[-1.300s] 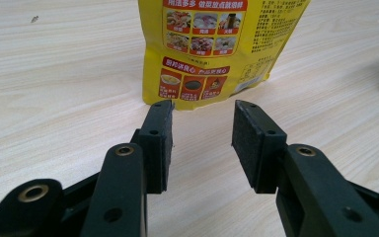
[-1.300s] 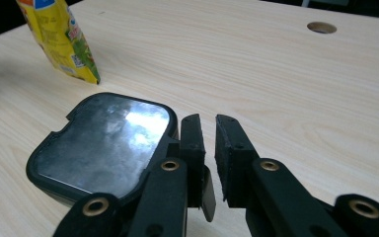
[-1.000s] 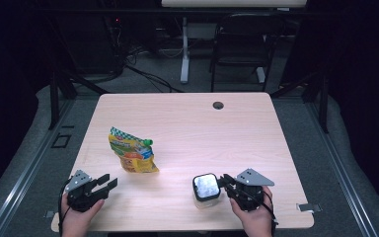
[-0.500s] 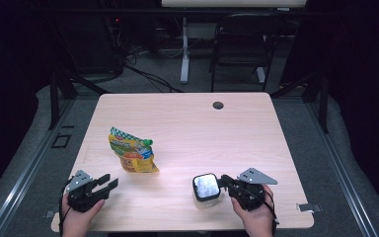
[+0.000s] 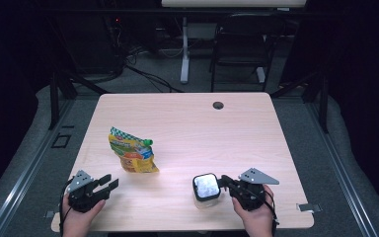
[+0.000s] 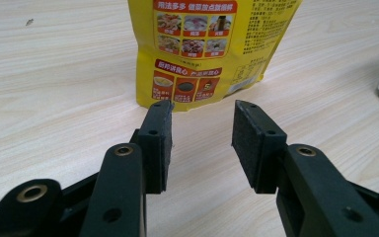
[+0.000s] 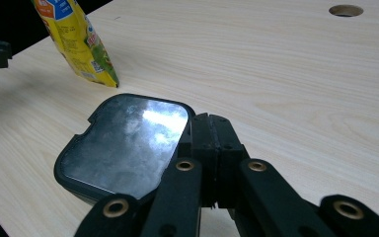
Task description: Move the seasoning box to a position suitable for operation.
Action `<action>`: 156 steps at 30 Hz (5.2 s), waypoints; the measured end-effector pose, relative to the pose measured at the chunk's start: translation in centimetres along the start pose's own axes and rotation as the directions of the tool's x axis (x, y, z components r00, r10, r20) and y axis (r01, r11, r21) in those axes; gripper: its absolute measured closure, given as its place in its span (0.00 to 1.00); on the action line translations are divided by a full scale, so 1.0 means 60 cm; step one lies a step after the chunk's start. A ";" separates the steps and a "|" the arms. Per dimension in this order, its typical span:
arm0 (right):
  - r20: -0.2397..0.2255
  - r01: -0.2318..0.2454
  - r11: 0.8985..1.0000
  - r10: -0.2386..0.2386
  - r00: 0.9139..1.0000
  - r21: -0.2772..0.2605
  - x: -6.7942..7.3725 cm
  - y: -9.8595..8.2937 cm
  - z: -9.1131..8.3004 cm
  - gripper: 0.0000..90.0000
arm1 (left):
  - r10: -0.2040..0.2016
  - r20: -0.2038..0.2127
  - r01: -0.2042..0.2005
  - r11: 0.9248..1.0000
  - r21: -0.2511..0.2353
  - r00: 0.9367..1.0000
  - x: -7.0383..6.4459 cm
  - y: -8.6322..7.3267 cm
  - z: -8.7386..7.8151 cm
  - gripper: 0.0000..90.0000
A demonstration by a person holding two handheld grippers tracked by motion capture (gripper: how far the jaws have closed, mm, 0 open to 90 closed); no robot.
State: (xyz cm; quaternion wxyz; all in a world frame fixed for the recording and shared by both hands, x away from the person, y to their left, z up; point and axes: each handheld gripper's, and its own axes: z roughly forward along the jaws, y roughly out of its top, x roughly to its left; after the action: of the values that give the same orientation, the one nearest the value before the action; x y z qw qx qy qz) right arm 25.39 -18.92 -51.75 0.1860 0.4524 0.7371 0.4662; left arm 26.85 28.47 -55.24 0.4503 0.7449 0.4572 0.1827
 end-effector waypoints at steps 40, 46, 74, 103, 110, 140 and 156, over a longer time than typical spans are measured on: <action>-0.028 -0.045 0.999 0.045 0.999 -0.017 -0.009 -0.005 0.001 1.00 | 0.169 0.181 -0.176 0.984 0.026 0.969 -0.133 0.052 0.047 1.00; -0.027 -0.045 0.999 0.044 0.999 -0.018 -0.009 -0.005 0.001 1.00 | 0.176 0.223 -0.182 0.983 0.008 0.959 -0.167 0.070 0.068 1.00; -0.031 -0.045 0.999 0.044 0.999 -0.026 -0.010 -0.006 0.002 1.00 | 0.230 0.359 -0.254 0.967 0.019 0.905 -0.274 0.096 0.150 1.00; -0.051 0.033 0.999 -0.034 0.998 -0.021 0.000 -0.004 -0.008 0.90 | 0.246 0.374 -0.267 0.964 0.005 0.894 -0.292 0.113 0.164 1.00; -0.074 0.093 0.995 -0.095 0.993 -0.030 0.017 0.002 -0.030 0.74 | 0.258 0.375 -0.277 0.961 -0.005 0.890 -0.294 0.122 0.161 1.00; 0.024 0.270 0.962 -0.269 0.963 -0.038 0.064 -0.032 -0.007 0.50 | 0.275 0.371 -0.292 0.956 -0.011 0.887 -0.303 0.135 0.165 1.00; 0.017 0.242 0.969 -0.242 0.970 -0.052 0.059 -0.032 -0.010 0.53 | 0.285 0.371 -0.309 0.951 0.006 0.884 -0.303 0.121 0.176 1.00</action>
State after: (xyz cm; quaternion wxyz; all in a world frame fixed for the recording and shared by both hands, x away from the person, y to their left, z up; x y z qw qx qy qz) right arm 22.15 -16.55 -52.56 0.2576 0.3565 0.7730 0.4571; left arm 28.43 6.48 -52.19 0.4695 0.8413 0.2515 0.0926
